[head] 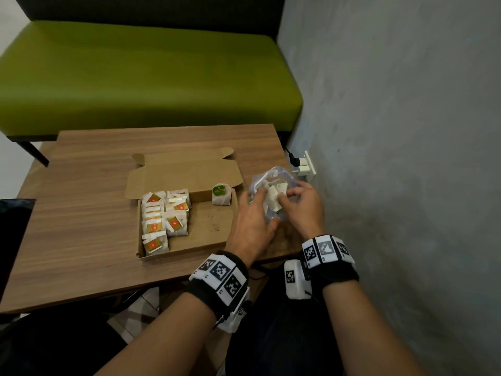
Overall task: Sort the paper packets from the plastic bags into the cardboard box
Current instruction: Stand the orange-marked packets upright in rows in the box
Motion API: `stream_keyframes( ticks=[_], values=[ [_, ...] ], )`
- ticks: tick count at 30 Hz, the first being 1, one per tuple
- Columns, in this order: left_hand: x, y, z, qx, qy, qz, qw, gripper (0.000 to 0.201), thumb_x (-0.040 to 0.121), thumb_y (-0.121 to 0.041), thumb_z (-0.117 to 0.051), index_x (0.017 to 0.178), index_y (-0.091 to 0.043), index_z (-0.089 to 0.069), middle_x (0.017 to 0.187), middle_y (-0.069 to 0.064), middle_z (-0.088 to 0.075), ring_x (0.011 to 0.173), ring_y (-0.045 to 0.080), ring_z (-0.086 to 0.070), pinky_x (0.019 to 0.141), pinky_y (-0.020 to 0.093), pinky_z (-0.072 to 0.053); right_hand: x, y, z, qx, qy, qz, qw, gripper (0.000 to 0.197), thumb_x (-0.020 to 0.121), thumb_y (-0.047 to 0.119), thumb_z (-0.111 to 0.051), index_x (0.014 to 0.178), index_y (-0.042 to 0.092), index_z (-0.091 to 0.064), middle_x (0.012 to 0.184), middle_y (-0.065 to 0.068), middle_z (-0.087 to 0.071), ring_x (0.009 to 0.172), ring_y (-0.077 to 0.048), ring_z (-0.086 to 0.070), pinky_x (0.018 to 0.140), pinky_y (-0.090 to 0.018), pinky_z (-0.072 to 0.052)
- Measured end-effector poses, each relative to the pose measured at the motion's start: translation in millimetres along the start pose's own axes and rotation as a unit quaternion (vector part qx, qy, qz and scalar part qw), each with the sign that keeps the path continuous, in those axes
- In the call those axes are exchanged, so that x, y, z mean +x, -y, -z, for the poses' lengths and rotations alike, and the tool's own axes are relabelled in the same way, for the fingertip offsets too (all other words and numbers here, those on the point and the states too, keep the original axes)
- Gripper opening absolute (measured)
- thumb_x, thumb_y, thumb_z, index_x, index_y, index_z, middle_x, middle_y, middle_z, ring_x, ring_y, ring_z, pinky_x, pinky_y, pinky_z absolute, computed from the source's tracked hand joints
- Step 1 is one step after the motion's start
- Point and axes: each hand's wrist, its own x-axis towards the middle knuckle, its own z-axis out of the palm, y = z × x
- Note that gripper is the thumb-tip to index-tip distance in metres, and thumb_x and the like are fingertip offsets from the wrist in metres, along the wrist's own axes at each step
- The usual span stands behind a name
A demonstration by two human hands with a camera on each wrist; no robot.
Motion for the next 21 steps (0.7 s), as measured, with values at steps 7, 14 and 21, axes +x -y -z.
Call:
stream_keyframes(
  ticks=[7,14,21],
  values=[
    [-3,-3,9,0.103,0.013,-0.024,0.994,0.066,0.092,-0.036,-0.065,0.149,-0.023,-0.033,0.162,0.009,-0.007,0.131,0.028,-0.047,0.100,0.037,-0.048,3,6,14,0.073,-0.024,0.008,0.997,0.005,0.082,0.017,-0.077,0.082,0.012,-0.076,0.116,-0.006,-0.066,0.103,-0.018,-0.064,0.090,-0.034,-0.052],
    [9,-10,11,0.115,-0.014,-0.036,0.993,0.068,0.093,-0.024,-0.064,0.148,-0.010,-0.027,0.157,0.011,-0.015,0.128,0.029,-0.046,0.100,0.039,-0.047,3,9,12,0.085,-0.023,-0.022,0.996,0.015,0.081,0.017,-0.076,0.068,0.022,-0.071,0.076,0.003,-0.072,0.074,-0.015,-0.070,0.073,-0.036,-0.059],
    [2,-12,18,0.144,-0.015,-0.071,0.987,0.072,0.092,-0.034,-0.064,0.151,-0.016,-0.028,0.160,0.009,-0.010,0.133,0.028,-0.040,0.101,0.036,-0.046,1,7,10,0.070,-0.030,-0.034,0.997,0.013,0.082,0.021,-0.078,0.089,0.010,-0.076,0.121,0.001,-0.055,0.111,-0.011,-0.052,0.095,-0.026,-0.039]
  ],
)
